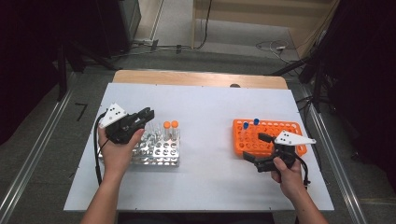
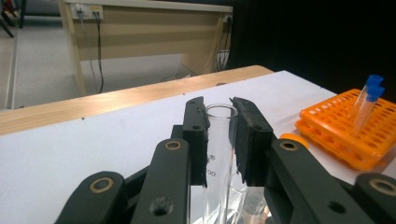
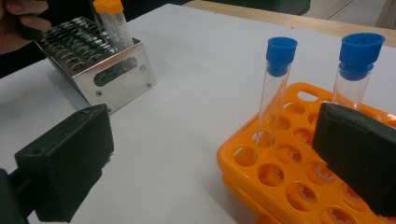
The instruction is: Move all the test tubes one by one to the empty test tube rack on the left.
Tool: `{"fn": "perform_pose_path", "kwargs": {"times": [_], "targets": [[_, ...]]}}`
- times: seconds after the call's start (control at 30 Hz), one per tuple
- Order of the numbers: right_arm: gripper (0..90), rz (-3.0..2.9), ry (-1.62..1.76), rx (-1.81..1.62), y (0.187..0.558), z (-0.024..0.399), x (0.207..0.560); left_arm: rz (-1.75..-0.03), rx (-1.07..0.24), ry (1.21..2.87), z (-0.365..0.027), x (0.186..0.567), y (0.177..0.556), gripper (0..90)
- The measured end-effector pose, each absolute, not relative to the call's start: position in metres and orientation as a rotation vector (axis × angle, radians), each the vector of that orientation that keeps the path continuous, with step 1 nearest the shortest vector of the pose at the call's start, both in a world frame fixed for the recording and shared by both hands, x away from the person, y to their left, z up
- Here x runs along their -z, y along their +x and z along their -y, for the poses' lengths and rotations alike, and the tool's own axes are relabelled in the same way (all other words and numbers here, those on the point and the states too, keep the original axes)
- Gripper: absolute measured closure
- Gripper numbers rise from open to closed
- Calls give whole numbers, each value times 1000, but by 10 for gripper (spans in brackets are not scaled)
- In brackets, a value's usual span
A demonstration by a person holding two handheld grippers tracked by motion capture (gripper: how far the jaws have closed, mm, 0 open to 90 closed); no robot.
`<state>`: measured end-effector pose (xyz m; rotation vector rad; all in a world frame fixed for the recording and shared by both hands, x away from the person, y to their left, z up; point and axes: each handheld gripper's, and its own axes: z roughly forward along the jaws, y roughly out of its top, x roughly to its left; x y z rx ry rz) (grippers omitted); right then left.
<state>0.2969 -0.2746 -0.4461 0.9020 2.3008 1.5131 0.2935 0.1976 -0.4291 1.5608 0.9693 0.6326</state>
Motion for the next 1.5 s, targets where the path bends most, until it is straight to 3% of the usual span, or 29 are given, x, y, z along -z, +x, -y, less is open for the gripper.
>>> {"fn": "perform_pose_path", "kwargs": {"times": [0.53, 0.97, 1.27, 1.5], "targets": [[0, -2283, 916, -1499, 301, 279, 449, -994, -654, 1639, -191, 438, 292, 763], [0, -2262, 937, -1480, 306, 285, 451, -1077, -574, 1716, -191, 443, 293, 746], [31, -2216, 1018, -1420, 317, 290, 456, -1114, -548, 1659, -197, 438, 287, 607], [234, -2124, 1132, -1377, 329, 289, 462, -1105, -516, 1587, -201, 434, 274, 417]]}}
